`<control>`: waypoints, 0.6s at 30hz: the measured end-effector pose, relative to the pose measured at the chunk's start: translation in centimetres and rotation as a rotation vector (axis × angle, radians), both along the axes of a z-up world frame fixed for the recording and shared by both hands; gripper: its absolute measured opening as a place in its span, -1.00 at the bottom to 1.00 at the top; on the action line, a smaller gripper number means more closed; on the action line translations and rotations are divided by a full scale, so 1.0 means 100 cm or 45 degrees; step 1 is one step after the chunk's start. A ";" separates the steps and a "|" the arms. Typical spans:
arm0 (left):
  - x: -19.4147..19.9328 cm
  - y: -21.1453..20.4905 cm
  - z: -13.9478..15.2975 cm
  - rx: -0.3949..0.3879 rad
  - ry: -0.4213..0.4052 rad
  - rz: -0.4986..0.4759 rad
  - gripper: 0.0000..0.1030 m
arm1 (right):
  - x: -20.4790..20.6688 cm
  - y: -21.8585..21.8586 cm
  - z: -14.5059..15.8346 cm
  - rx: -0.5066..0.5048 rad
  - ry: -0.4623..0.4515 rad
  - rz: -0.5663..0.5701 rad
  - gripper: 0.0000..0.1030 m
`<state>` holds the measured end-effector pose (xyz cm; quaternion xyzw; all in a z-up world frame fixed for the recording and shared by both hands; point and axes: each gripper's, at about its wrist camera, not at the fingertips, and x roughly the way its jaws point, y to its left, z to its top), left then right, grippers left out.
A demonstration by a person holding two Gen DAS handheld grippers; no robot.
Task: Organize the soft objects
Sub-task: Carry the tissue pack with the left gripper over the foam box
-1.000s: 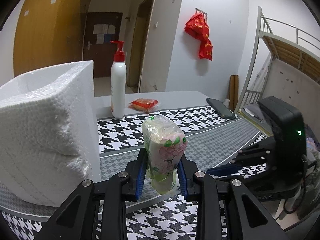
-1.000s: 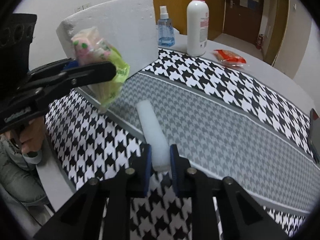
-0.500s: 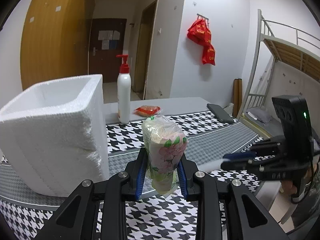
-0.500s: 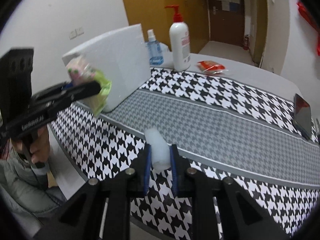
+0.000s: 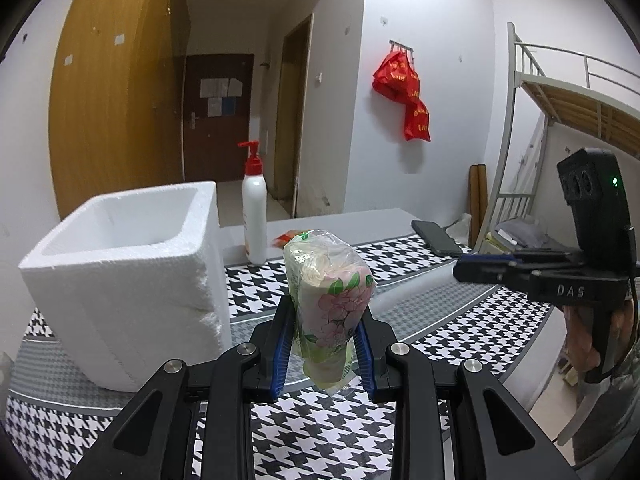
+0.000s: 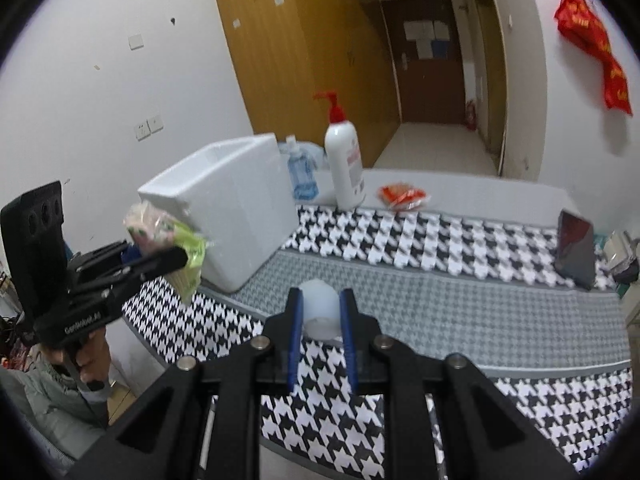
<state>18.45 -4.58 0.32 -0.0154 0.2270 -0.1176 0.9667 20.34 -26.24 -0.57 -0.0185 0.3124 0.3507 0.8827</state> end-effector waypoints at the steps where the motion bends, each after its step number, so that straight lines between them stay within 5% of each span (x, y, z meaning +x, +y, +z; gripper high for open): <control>1: -0.002 0.001 0.001 0.000 -0.007 0.005 -0.41 | -0.002 0.000 0.004 0.007 -0.020 -0.020 -0.58; 7: -0.012 0.004 0.010 0.030 -0.050 0.042 -0.41 | -0.013 0.005 0.019 0.029 -0.141 -0.138 -0.58; 18: -0.028 0.019 0.028 0.056 -0.121 0.128 -0.41 | -0.028 0.022 0.029 0.073 -0.216 -0.143 -0.58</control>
